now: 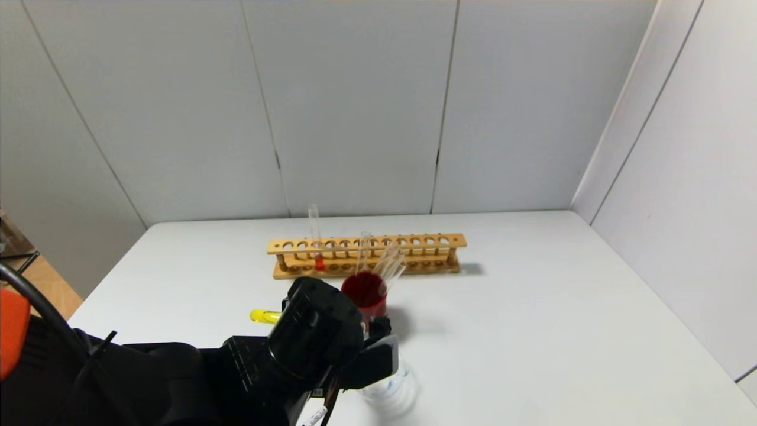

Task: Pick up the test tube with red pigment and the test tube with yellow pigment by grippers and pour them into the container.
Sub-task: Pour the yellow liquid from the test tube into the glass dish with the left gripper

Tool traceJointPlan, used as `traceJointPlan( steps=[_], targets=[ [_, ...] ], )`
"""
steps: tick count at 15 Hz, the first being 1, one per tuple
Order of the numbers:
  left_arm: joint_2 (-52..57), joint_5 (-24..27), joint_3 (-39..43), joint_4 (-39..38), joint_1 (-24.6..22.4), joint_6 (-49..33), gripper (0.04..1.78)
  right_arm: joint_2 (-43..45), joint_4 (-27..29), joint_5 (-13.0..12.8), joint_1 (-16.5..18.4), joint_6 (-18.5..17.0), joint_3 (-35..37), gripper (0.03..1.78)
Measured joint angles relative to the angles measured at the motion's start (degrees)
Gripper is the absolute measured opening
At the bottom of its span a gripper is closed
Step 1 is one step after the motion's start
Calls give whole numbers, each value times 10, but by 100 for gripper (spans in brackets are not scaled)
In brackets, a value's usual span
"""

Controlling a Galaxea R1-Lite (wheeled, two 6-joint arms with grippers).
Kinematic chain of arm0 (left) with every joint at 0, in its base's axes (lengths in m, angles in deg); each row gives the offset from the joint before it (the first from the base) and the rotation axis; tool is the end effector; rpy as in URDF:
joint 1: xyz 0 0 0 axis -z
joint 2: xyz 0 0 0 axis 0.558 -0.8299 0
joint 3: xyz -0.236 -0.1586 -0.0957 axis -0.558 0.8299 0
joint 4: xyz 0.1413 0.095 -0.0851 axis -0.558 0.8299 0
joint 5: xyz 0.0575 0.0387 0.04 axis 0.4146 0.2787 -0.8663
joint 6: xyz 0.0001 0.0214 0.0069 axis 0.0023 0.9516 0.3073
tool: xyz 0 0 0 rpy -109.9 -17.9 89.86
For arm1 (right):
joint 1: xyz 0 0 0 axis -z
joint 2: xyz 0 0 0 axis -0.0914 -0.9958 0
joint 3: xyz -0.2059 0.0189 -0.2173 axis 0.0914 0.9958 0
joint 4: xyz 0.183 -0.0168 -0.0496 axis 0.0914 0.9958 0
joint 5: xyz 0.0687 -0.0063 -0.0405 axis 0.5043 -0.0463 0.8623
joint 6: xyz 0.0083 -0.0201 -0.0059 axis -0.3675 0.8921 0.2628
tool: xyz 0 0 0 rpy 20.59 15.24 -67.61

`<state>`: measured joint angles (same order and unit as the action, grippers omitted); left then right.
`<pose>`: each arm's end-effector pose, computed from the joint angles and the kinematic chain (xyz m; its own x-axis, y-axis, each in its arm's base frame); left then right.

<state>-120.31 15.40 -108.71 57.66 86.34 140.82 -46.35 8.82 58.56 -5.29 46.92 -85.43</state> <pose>0.1854 -0.2188 0.1141 0.8517 -0.1283 -0.5082 0.5191 0.0732 0.8516 -0.0235 -0.0001 0.0767 1.0000 -0.0023 -0.0029 0.0023 1.0000 0.0057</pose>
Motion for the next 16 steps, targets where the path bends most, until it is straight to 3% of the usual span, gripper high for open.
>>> traceJointPlan(
  steps=[8,16],
  targets=[
    [28,8,-4,0,-23,80,31,0,0,0,0,0,0,174],
    [-15,8,-34,1,-28,124,31,0,0,0,0,0,0,174]
  ],
)
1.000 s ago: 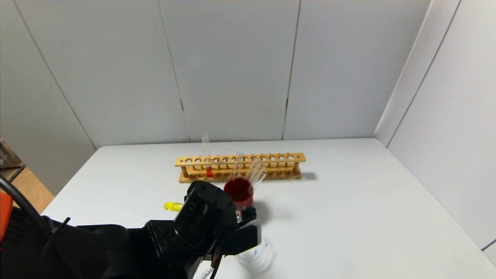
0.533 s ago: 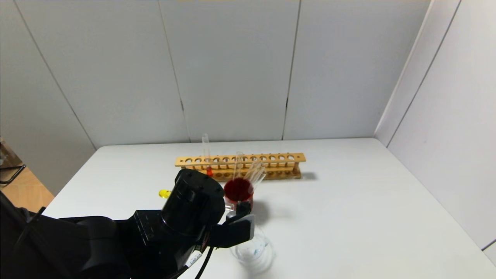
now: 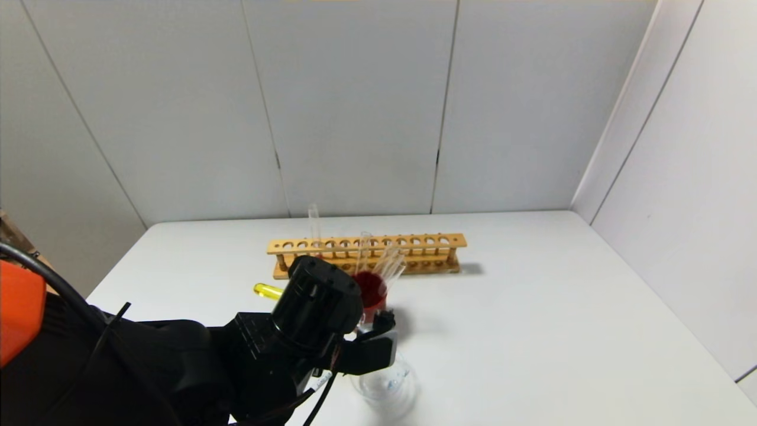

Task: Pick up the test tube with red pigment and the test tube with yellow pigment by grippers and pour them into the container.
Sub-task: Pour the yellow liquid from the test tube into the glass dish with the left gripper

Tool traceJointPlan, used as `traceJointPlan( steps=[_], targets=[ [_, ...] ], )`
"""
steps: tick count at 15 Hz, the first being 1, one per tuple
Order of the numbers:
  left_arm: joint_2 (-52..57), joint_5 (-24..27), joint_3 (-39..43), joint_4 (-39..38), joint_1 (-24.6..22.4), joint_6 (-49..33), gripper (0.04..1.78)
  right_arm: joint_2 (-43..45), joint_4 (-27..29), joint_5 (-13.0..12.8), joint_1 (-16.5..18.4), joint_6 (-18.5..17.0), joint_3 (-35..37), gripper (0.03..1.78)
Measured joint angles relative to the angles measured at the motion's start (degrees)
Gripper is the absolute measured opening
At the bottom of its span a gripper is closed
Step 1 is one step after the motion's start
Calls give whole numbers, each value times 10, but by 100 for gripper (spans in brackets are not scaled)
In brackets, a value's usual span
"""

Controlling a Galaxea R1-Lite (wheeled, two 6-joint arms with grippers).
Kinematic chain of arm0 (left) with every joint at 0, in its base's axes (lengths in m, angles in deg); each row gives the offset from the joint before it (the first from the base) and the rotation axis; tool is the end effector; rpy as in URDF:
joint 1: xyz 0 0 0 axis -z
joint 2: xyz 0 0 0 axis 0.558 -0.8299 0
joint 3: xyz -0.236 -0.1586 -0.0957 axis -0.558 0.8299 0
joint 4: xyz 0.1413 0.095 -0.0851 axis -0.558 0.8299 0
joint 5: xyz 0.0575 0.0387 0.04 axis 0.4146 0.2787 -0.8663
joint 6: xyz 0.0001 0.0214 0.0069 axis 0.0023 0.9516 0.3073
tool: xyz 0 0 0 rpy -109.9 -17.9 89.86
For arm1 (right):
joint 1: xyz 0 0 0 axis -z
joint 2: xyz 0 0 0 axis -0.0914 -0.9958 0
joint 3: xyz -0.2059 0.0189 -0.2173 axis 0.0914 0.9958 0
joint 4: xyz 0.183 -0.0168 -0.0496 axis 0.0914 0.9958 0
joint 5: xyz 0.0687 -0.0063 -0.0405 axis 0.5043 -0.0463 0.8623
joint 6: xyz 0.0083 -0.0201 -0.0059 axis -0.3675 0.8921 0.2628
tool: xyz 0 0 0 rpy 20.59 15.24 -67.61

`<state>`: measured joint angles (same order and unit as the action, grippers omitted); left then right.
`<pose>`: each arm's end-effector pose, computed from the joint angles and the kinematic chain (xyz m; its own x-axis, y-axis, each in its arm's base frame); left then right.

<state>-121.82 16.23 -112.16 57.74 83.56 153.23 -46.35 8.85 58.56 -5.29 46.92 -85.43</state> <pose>0.2045 -0.2202 0.1199 0.8629 -0.1119 -0.4929 0.4843 -0.0963 0.8696 -0.0235 -0.0001 0.0767 1.0000 -0.0023 -0.0034 0.0023 1.0000 0.0057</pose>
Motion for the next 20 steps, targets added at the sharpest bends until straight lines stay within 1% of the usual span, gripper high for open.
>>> traceJointPlan(
  steps=[5,10,14,16,18,20],
  targets=[
    [-10,-4,6,2,3,16,31,0,0,0,0,0,0,174],
    [-10,-7,22,1,10,54,31,0,0,0,0,0,0,174],
    [-22,-31,26,0,17,54,31,0,0,0,0,0,0,174],
    [-34,-32,24,-5,17,49,31,0,0,0,0,0,0,174],
    [-48,-32,22,-32,18,48,31,0,0,0,0,0,0,174],
    [-71,-32,18,-76,20,50,31,0,0,0,0,0,0,174]
  ],
)
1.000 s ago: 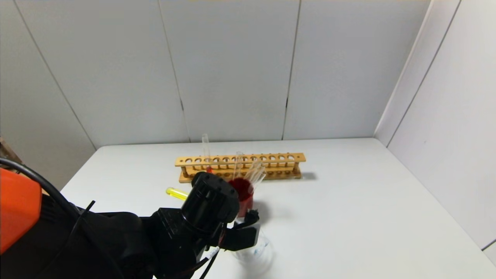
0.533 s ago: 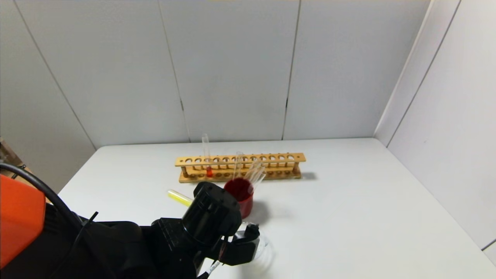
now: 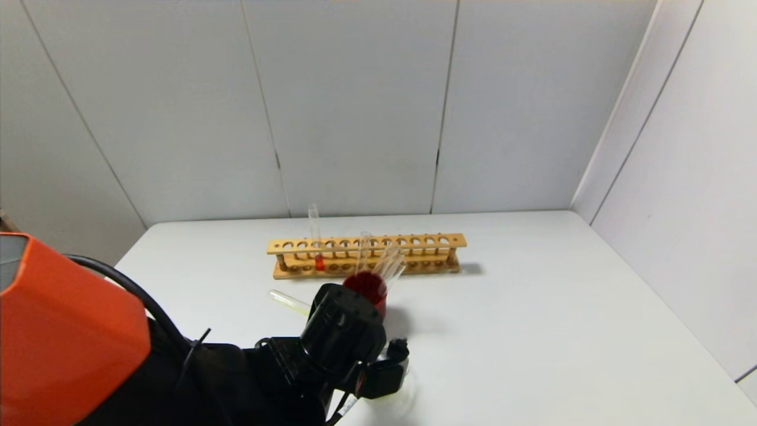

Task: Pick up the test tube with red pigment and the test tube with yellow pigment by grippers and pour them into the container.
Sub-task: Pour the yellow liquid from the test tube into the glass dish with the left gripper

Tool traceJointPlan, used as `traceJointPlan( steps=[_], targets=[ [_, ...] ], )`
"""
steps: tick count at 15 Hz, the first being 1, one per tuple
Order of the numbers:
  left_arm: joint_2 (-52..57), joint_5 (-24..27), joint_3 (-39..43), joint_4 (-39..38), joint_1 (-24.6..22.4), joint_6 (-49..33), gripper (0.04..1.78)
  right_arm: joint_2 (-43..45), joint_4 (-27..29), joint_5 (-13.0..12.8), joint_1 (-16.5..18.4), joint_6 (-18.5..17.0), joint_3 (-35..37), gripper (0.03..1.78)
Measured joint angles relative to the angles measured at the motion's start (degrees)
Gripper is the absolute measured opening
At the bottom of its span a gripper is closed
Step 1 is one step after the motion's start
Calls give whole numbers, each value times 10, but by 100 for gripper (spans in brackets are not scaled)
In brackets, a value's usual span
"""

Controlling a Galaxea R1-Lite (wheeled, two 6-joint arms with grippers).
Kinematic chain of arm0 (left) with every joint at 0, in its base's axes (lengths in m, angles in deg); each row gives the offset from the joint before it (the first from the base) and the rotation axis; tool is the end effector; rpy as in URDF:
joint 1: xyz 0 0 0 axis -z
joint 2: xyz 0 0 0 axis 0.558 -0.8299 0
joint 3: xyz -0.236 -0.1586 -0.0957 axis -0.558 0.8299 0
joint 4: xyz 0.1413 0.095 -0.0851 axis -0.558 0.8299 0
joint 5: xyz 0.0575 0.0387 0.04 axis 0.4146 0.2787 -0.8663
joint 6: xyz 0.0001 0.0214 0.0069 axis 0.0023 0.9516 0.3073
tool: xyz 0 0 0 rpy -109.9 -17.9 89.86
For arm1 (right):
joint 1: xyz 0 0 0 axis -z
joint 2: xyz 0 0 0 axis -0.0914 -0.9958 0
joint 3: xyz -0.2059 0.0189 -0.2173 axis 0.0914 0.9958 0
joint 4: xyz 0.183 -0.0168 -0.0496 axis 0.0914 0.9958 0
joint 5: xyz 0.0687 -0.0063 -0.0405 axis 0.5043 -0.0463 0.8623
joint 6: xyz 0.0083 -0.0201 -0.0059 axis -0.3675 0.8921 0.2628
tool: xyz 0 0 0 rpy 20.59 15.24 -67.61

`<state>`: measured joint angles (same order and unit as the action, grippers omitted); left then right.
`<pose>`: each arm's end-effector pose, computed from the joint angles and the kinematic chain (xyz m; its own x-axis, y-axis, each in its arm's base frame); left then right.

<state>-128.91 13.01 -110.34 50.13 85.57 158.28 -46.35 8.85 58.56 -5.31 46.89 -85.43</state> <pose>0.2063 -0.2378 0.0855 0.8698 -0.0846 -0.4860 0.4608 -0.2128 0.8616 -0.0235 -0.0001 0.0767 1.0000 -0.0019 -0.0034 0.0020 1.0000 0.0062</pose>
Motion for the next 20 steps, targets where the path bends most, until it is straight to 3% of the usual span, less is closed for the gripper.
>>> traceJointPlan(
  steps=[3,10,20],
  targets=[
    [-38,1,-12,-68,-1,15,31,0,0,0,0,0,0,174],
    [-22,0,38,-65,-24,25,31,0,0,0,0,0,0,174],
    [-10,1,25,-66,-24,52,31,0,0,0,0,0,0,174]
  ],
)
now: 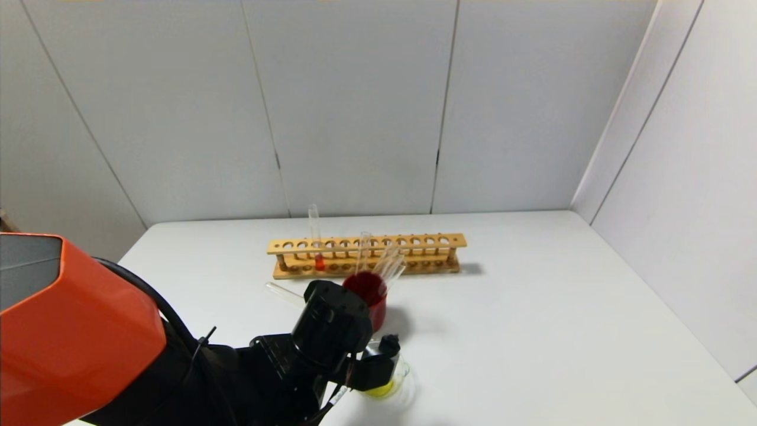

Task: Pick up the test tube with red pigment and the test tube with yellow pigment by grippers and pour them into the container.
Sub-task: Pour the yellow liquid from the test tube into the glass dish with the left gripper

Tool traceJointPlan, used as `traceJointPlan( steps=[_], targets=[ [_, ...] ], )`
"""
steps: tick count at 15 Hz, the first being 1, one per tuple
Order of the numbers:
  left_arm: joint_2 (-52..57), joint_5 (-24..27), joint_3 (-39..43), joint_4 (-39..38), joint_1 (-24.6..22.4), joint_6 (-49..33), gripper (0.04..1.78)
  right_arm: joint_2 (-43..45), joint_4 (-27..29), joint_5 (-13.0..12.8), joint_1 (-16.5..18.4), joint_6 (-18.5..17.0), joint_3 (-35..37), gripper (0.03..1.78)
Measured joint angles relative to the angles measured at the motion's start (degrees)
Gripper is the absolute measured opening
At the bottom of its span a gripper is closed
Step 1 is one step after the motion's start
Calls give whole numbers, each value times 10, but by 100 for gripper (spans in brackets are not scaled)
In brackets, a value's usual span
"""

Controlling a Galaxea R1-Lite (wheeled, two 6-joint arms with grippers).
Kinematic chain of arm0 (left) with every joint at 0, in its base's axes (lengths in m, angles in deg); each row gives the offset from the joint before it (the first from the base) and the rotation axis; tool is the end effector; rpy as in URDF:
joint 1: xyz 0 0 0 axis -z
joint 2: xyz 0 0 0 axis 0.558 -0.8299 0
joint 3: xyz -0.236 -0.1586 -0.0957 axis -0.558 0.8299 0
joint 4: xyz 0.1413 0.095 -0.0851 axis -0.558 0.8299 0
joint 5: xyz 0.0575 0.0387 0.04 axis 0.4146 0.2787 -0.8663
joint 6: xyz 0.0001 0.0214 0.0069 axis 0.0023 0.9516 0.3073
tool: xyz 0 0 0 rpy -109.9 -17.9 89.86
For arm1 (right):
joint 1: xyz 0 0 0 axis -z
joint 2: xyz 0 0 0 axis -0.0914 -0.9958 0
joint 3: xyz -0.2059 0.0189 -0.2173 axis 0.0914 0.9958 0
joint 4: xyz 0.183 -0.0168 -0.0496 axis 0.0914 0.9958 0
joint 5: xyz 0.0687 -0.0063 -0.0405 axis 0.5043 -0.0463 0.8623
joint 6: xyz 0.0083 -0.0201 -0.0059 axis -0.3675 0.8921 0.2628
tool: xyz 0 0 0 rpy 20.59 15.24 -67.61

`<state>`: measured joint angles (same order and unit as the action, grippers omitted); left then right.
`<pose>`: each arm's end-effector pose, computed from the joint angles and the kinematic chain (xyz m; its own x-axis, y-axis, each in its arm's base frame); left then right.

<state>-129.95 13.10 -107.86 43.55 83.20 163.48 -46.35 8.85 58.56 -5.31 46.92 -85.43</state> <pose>0.2157 -0.2289 0.0797 0.8885 -0.0689 -0.4536 0.4253 -0.2468 0.8707 -0.0235 -0.0001 0.0767 1.0000 -0.0019 -0.0034 0.0020 1.0000 0.0057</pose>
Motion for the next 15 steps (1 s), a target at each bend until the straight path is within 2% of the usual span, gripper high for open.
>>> traceJointPlan(
  steps=[15],
  targets=[
    [-9,-1,-3,0,7,71,31,0,0,0,0,0,0,174]
  ],
)
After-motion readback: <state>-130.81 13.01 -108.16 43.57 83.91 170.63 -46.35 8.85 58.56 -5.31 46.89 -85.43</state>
